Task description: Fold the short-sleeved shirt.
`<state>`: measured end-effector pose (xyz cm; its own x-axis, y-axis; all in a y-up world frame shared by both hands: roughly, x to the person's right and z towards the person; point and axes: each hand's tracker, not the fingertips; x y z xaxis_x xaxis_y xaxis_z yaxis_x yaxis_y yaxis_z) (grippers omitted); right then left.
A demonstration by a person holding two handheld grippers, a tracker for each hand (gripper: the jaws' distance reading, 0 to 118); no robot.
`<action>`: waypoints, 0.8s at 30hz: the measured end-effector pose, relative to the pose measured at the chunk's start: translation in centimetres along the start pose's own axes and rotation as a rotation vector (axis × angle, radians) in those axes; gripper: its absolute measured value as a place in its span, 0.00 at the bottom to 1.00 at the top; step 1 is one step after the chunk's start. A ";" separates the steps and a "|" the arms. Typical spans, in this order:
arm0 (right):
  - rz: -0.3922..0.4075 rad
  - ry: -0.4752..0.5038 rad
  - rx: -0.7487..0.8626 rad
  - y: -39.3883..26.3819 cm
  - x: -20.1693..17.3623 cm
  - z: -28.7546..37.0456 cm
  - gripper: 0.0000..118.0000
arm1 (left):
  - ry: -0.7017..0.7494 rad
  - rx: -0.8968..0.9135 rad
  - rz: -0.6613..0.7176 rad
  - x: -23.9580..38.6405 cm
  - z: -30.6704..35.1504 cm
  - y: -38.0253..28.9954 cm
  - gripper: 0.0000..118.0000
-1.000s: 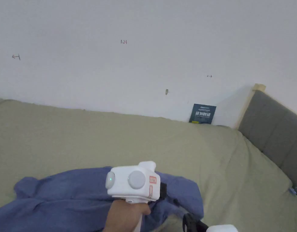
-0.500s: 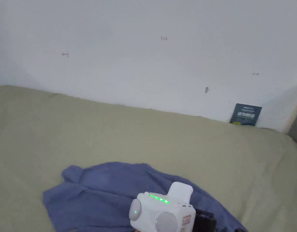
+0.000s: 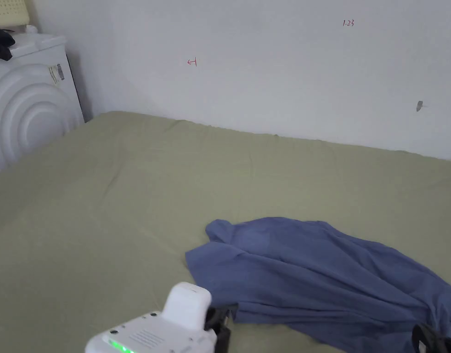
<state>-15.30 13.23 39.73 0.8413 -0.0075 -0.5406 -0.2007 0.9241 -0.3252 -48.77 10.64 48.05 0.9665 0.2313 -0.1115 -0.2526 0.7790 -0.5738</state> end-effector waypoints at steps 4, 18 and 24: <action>-0.004 0.018 -0.015 -0.5 -0.7 -0.3 0.00 | 0.115 -0.060 -0.134 -7.2 -5.4 2.7 0.00; 0.013 -0.031 -0.120 -0.6 2.5 -4.0 0.00 | 0.268 -0.297 -0.216 -14.7 -20.7 7.8 0.95; -0.003 -0.056 -0.134 -0.5 4.2 -4.6 0.00 | 0.184 -0.334 -0.241 -13.7 -22.7 7.2 0.45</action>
<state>-13.94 10.98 34.05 0.8680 0.0151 -0.4963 -0.2604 0.8648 -0.4292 -62.82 -0.14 27.01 0.9956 -0.0644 -0.0678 -0.0202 0.5600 -0.8283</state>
